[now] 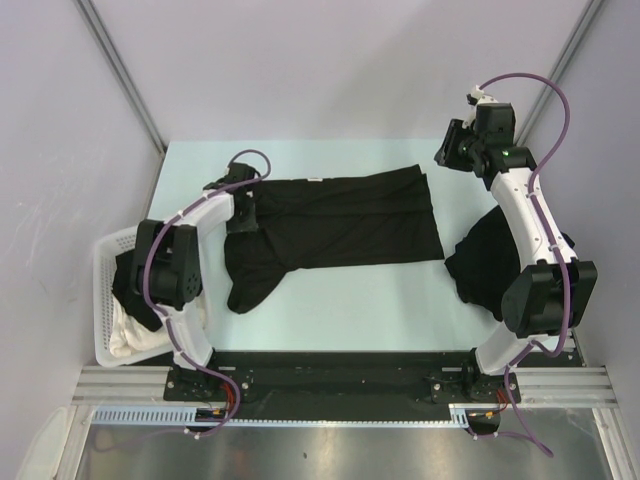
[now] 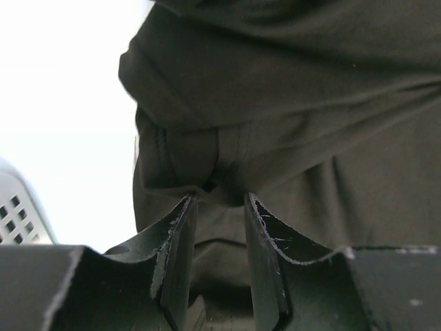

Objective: Fold and stack the t-shirts
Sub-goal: Fold the tshirt

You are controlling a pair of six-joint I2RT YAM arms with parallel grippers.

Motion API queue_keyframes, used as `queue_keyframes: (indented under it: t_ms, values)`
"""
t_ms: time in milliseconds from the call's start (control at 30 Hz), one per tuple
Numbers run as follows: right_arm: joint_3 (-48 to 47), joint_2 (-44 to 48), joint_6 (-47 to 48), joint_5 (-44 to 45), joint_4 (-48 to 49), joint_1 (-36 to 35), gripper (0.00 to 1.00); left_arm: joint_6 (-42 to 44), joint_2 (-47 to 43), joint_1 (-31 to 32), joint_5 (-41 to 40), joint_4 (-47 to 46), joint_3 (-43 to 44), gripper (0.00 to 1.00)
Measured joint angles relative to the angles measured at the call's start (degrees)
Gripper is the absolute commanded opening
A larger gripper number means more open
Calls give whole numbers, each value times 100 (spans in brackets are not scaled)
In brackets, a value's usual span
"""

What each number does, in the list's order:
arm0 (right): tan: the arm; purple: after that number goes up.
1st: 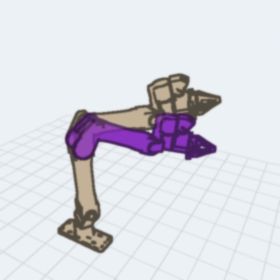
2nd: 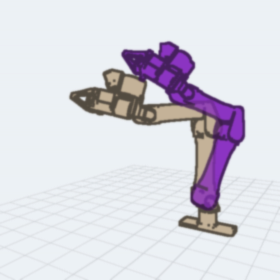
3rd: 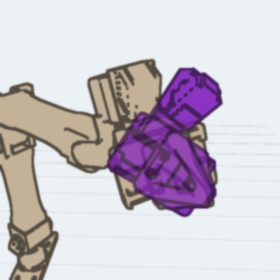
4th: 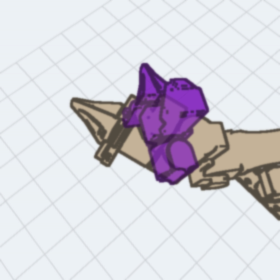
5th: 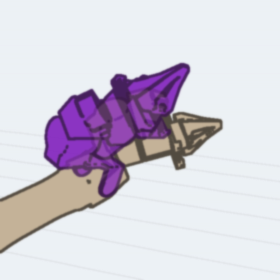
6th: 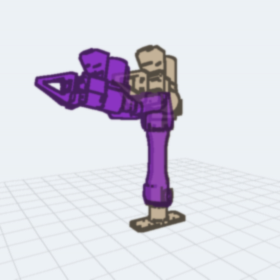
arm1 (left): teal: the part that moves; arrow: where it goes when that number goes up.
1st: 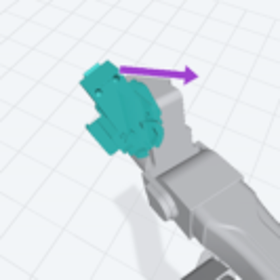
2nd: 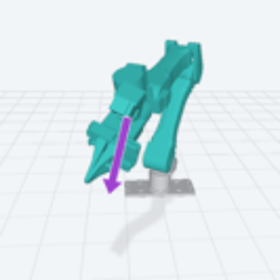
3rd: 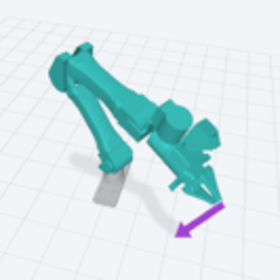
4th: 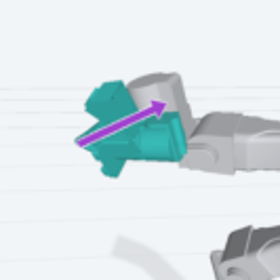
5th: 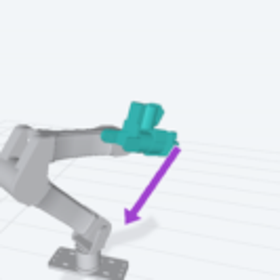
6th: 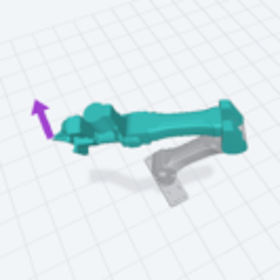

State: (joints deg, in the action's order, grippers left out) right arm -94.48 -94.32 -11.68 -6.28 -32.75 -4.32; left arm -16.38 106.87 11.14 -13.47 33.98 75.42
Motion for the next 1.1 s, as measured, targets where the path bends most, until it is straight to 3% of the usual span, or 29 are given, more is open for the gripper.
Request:
queue_keyframes:
  t_ms: [267, 633, 1100]
  values:
    - [0, 0, 17, 2, 0, 4, 38, 44, 476, 0, -7, 42, 138, 32]
    - [0, -39, -9, -4, 4, 17, 39, 146, 564, 0, 7, 129, 356, 2]
    - [-2, -249, -269, -76, 63, -42, 39, 201, 127, 0, 271, 614, 354, 0]
